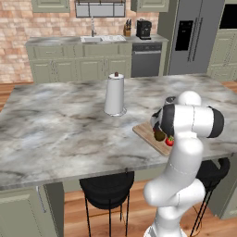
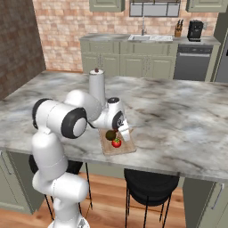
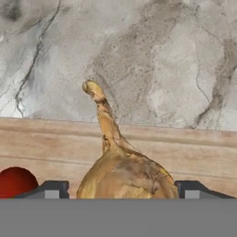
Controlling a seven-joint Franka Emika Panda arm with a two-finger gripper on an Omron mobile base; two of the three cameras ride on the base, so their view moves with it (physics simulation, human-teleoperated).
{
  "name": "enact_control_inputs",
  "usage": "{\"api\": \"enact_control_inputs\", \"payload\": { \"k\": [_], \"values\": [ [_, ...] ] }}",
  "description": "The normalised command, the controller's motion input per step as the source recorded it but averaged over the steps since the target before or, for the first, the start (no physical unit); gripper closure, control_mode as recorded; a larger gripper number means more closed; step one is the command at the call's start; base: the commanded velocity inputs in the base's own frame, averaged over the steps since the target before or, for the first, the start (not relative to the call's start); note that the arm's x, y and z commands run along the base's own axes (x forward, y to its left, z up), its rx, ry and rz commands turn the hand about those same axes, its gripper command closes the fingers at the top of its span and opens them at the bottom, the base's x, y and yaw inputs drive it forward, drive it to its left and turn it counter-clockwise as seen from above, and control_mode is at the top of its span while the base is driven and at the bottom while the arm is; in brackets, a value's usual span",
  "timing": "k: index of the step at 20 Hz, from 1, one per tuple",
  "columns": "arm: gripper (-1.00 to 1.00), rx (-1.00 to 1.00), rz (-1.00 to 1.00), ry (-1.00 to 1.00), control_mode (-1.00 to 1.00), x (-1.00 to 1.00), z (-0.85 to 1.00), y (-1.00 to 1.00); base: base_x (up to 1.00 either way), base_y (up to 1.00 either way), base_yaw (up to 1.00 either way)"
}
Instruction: Place the avocado, onion, tomato, and bell pepper on the cutting board.
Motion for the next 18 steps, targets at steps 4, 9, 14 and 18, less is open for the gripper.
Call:
{"api": "enact_control_inputs", "payload": {
  "k": [4,9,14,18],
  "values": [
    [-1.0,0.0,0.04,-0.12,-1.0,0.0,0.0,0.13,0.0,0.0,0.0],
    [-1.0,0.0,0.05,-0.12,-1.0,-0.01,0.0,0.1,0.0,0.0,0.0],
    [-1.0,0.0,0.07,-0.11,-1.0,-0.01,0.1,0.06,0.0,0.0,0.0],
    [-1.0,0.0,0.07,-0.06,-1.0,-0.02,0.57,0.0,0.0,0.0,0.0]
  ]
}}
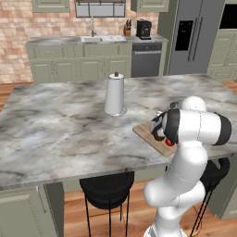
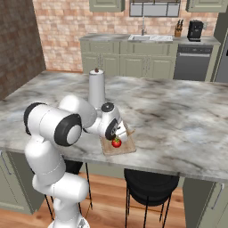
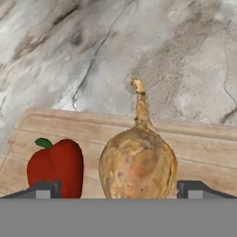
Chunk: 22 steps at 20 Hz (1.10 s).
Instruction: Place the avocado, onion, tomato, and bell pepper on the cutting board.
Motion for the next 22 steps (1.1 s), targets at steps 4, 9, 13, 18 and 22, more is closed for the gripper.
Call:
{"api": "enact_control_inputs", "payload": {
  "k": [4,9,13,18,22],
  "values": [
    [-1.0,0.0,0.06,0.0,-1.0,-0.06,0.85,0.0,0.0,0.0,0.0],
    [-1.0,0.0,0.03,0.04,-1.0,-0.15,0.85,0.0,0.0,0.0,0.0],
    [-1.0,0.0,0.02,0.08,-1.0,-0.33,0.73,0.0,0.0,0.0,0.0],
    [-1.0,0.0,0.03,0.03,-1.0,-0.4,0.68,0.07,0.0,0.0,0.0],
    [-1.0,0.0,0.06,0.0,-1.0,-0.51,0.66,0.15,0.0,0.0,0.0]
  ]
}}
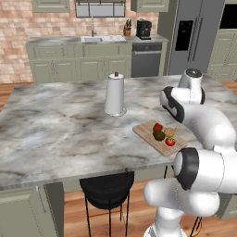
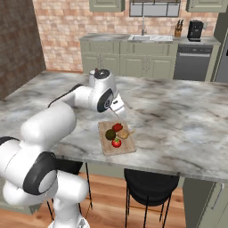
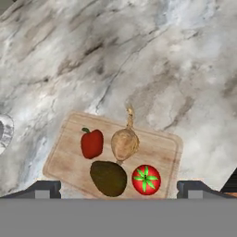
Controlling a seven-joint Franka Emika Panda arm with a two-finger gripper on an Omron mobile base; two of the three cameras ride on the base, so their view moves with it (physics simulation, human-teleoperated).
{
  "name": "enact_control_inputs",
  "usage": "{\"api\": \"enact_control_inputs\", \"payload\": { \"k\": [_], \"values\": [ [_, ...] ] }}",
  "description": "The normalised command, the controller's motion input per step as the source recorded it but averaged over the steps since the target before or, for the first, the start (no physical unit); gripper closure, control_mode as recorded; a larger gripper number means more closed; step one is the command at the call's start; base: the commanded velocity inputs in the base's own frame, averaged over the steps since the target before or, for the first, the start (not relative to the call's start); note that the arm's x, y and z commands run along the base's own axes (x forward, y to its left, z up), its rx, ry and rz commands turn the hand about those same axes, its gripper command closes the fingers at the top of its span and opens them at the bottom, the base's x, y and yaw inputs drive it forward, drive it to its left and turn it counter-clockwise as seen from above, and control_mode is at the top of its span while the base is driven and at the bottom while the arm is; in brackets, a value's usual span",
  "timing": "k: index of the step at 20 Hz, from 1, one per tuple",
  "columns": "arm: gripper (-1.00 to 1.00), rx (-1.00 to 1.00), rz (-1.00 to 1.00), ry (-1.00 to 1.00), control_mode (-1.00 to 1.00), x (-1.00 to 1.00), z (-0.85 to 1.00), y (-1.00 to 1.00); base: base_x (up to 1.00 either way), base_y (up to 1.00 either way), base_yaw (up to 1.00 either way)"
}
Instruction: Place the avocado, onion, tomato, and bell pepper on the cutting board.
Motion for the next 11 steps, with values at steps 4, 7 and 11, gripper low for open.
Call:
{"api": "enact_control_inputs", "payload": {
  "k": [4,7,11],
  "values": [
    [-1.0,-0.01,0.1,-0.01,-1.0,-0.67,0.56,0.18,0.0,0.0,0.0],
    [-1.0,-0.02,0.13,-0.08,-1.0,-0.9,0.49,0.17,0.0,0.0,0.0],
    [-1.0,-0.05,0.14,-0.14,-1.0,-1.0,0.37,0.23,0.0,0.0,0.0]
  ]
}}
